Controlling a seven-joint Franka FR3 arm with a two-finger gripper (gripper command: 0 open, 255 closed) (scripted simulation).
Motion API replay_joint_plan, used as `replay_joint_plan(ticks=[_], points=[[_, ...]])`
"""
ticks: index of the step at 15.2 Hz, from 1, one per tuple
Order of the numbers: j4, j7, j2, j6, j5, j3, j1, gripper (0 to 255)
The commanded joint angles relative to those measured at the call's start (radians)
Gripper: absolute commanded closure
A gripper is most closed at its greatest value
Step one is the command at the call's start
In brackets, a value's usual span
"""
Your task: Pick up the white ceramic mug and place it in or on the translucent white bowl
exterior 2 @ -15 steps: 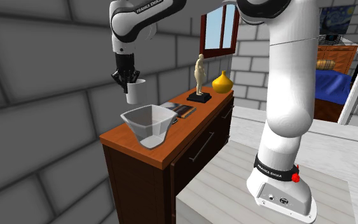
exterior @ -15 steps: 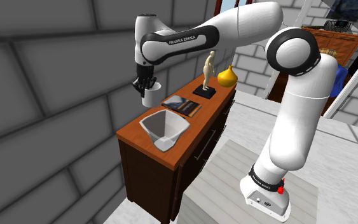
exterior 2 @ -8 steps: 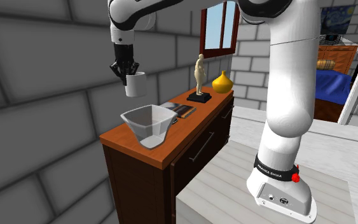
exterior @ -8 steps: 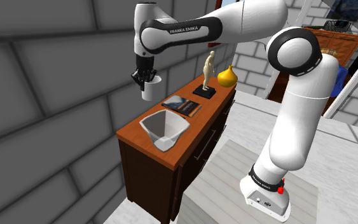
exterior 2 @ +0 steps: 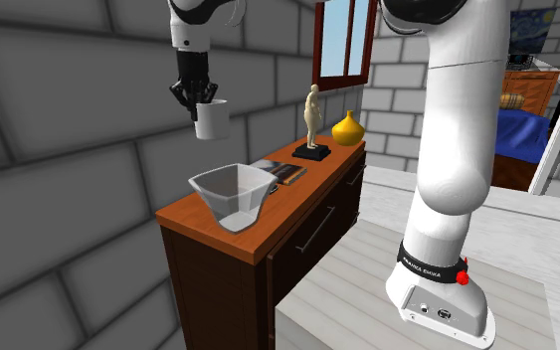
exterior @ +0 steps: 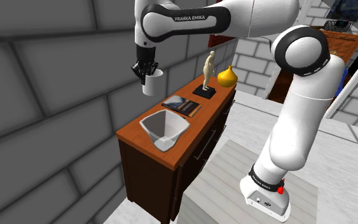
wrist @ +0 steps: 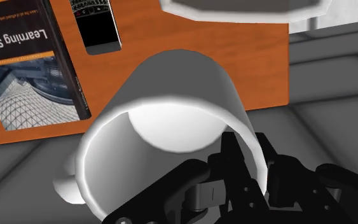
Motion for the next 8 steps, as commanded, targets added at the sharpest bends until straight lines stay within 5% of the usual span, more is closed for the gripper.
replay_joint_plan(ticks=[1,8], points=[[-0.077,0.010,-0.068,0.010,0.011,0.006,0.004,255],[-0.306,0.071,-0.303,0.007,0.058,0.041,0.041,255]])
